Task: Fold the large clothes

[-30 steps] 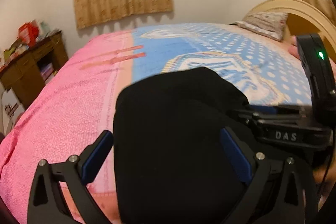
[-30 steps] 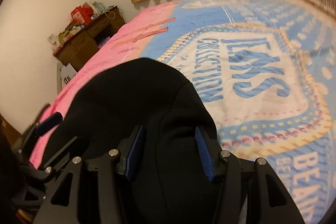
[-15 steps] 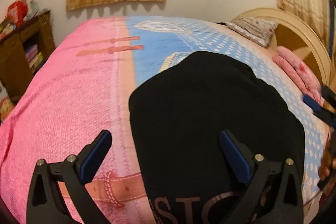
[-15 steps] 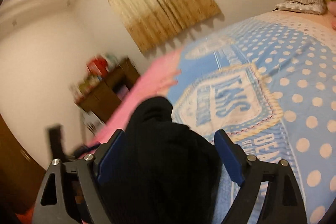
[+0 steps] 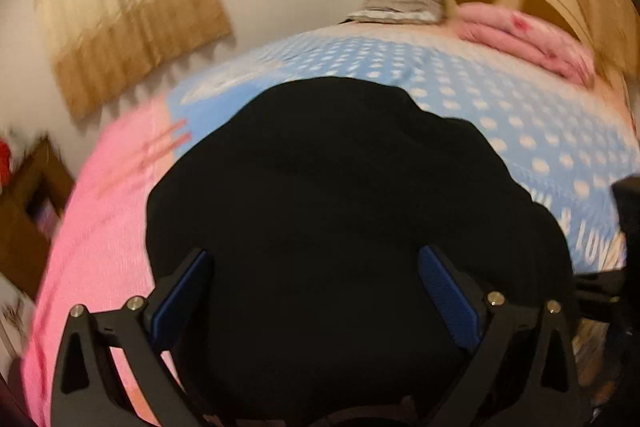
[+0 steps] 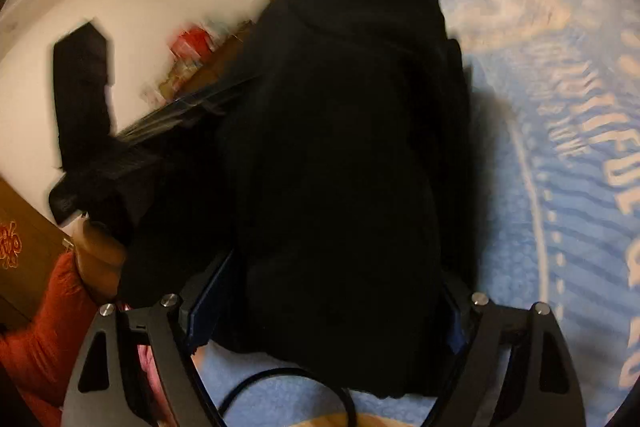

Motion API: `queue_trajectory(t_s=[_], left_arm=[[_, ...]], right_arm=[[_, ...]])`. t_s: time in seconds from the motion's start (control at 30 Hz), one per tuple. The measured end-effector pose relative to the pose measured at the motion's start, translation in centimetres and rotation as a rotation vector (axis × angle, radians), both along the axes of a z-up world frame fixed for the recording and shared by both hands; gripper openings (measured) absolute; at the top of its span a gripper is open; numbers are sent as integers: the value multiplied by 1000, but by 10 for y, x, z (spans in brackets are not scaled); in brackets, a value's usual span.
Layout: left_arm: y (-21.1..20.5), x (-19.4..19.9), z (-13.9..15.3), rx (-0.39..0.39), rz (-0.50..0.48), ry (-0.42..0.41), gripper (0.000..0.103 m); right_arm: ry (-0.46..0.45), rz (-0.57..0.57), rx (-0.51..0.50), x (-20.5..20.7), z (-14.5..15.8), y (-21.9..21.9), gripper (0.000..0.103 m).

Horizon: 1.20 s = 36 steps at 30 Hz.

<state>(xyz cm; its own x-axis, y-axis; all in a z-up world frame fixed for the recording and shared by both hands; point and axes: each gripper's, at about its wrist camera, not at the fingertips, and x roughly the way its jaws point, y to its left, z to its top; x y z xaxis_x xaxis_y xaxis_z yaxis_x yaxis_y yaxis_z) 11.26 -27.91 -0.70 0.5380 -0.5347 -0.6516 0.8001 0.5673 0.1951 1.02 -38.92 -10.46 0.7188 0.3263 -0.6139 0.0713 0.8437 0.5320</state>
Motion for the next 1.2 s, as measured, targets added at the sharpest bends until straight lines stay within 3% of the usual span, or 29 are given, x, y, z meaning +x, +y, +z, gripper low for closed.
queue_trajectory(t_s=[0.13, 0.33, 0.47, 0.6, 0.73, 0.8, 0.9, 0.93, 1.0, 1.07, 1.13, 1.2], left_arm=[[-2, 24, -5, -35, 43, 55, 103], [19, 10, 11, -80, 74, 3, 103], [52, 17, 41, -126, 70, 68, 103], [91, 24, 66, -206, 94, 47, 103], [134, 61, 65, -350, 206, 203, 103], [141, 85, 41, -400, 264, 373, 103], [129, 99, 4, -412, 269, 543, 103], [123, 99, -5, -404, 271, 561, 103], [109, 97, -24, -379, 272, 569, 103], [105, 99, -41, -440, 249, 650, 103], [104, 106, -54, -466, 211, 761, 103], [98, 107, -57, -449, 180, 772, 103]], right_arm=[[-3, -46, -60, 1, 5, 15, 87], [16, -11, -11, -16, 23, 7, 87], [-76, -90, 31, -53, 55, -17, 87], [-212, -155, 85, -73, 96, -51, 87], [-244, -154, 114, -46, 122, -68, 87], [-222, -128, 81, -21, 127, -60, 88], [-153, -94, -131, 28, 132, -36, 88], [-124, -74, -227, 46, 126, -29, 88], [-62, -50, -260, 64, 101, -30, 90], [-31, -81, -133, 65, 68, -55, 101], [-10, -104, 70, 58, 33, -85, 102], [15, -90, 269, 49, 0, -101, 102]])
